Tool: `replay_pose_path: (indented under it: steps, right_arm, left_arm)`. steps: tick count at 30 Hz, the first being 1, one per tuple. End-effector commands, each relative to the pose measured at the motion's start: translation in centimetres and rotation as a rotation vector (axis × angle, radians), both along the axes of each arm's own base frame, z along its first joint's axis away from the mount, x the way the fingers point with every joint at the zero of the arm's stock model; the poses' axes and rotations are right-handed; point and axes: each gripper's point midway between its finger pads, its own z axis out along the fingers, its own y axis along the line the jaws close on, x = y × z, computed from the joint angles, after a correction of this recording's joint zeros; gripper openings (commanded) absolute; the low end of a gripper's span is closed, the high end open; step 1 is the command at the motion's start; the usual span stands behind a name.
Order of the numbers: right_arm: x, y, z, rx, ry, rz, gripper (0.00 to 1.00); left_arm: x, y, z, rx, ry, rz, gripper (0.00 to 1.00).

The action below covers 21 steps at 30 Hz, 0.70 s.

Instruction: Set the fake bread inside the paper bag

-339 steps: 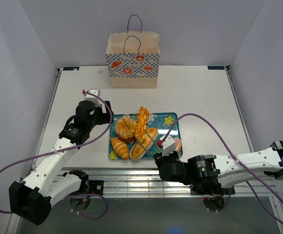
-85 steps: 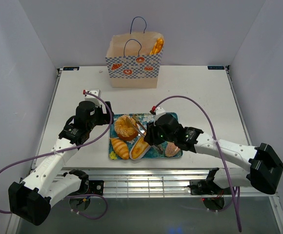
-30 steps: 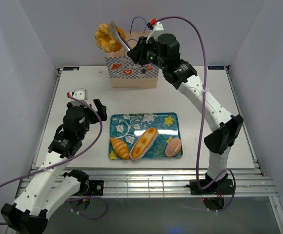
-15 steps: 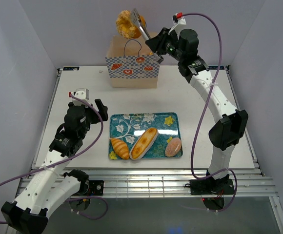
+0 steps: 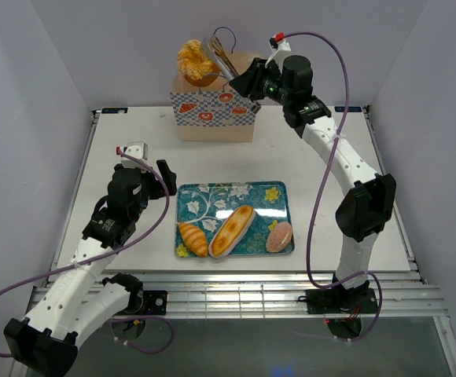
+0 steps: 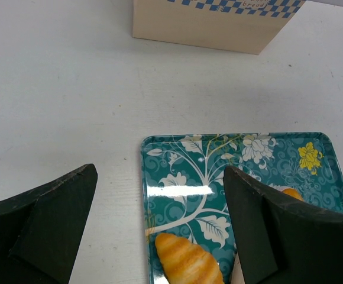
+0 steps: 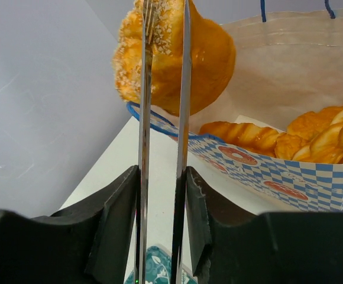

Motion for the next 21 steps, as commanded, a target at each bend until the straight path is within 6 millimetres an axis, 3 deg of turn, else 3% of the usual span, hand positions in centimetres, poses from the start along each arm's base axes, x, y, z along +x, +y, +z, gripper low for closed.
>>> replay_pose_path:
  steps: [1, 15, 21]
  right_arm:
    - [-0.3, -0.4, 2.4, 0.026, -0.08, 0.02, 0.42]
    - [-0.3, -1.4, 2.3, 0.02, -0.063, 0.031, 0.47]
    - [-2.3, -2.1, 3.6, 0.011, -0.081, 0.057, 0.47]
  left_arm:
    - [0.0, -0.5, 0.8, -0.009, -0.009, -0.024, 0.98]
    - [-0.1, -0.7, 0.6, -0.005, -0.002, -0.036, 0.98]
    - [-0.1, -0.8, 0.7, -0.002, -0.005, -0.04, 0.98]
